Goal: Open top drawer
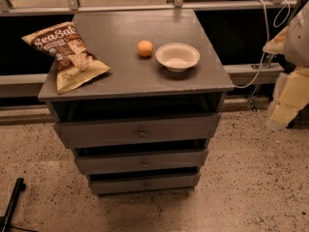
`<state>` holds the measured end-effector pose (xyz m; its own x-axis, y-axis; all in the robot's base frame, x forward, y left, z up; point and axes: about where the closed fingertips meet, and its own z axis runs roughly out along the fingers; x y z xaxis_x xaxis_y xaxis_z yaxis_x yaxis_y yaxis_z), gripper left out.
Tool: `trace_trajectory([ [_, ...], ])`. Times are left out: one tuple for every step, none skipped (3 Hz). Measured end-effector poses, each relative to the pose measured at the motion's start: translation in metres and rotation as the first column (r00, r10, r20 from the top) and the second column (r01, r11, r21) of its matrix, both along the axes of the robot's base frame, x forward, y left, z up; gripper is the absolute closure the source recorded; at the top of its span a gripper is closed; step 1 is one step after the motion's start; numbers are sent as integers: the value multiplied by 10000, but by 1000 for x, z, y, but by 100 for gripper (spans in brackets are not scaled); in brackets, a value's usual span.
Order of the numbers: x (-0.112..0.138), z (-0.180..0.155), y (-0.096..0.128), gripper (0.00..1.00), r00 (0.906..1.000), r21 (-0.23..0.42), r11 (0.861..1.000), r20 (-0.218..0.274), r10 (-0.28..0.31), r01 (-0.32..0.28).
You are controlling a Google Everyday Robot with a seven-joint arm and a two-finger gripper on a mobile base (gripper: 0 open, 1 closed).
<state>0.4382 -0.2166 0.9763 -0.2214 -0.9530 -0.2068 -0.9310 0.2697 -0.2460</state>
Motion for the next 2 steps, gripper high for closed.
trace_trajectory([
  [0, 0, 0, 0, 10000, 3, 10000, -2, -1, 1],
  [2, -24, 7, 0, 9995, 665, 9977, -316, -94, 115],
])
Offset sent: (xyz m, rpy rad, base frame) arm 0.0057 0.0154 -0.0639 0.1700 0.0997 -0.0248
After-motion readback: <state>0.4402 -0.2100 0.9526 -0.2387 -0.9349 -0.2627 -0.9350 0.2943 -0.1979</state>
